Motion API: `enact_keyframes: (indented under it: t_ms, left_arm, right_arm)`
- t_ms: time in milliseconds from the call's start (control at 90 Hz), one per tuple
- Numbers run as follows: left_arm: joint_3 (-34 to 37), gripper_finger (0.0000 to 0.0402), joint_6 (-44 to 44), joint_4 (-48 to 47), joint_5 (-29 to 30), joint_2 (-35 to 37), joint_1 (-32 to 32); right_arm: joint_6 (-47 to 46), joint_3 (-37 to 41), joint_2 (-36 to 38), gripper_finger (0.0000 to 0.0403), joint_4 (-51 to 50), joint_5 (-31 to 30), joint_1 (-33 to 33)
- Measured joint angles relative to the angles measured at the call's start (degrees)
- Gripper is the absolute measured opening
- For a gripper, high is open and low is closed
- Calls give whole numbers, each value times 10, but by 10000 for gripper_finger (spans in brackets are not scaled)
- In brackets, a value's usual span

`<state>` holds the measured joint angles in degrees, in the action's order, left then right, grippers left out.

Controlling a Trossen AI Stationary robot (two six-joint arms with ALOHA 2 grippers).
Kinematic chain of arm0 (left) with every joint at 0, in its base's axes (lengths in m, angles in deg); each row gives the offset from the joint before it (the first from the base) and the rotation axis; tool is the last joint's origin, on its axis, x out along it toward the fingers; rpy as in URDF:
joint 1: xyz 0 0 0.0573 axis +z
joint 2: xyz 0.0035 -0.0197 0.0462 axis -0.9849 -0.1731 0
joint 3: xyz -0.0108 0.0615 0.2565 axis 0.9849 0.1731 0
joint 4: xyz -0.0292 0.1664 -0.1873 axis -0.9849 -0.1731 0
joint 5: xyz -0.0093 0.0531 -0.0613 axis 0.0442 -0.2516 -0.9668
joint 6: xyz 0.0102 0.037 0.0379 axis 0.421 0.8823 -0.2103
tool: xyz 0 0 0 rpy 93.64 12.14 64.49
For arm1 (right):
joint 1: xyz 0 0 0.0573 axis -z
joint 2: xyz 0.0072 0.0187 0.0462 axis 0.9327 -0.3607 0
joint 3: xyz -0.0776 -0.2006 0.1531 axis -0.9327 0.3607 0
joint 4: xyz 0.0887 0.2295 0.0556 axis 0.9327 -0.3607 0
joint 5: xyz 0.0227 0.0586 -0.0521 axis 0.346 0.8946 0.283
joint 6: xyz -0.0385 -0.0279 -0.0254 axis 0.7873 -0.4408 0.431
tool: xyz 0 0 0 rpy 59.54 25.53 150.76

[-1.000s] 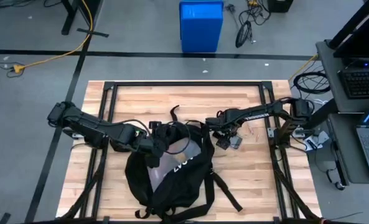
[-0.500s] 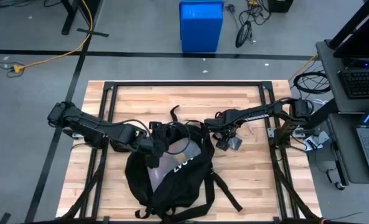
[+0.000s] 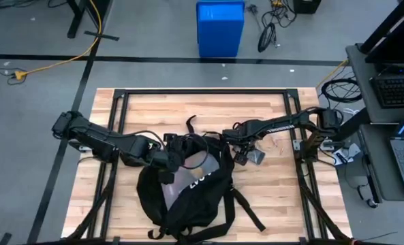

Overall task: Unpack backpack
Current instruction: Put the charger cable into the black backpack

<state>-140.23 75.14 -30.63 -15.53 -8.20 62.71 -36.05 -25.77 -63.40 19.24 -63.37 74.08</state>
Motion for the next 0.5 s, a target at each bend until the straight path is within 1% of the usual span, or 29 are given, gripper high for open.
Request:
enact_keyframes:
  t_ms: [300,500]
  left_arm:
    - [0,0,-2,0,-10,0,0]
    - [0,0,-2,0,-10,0,0]
  right_arm:
    - [8,2,-7,396,6,0,5]
    - [9,49,-6,396,32,8,25]
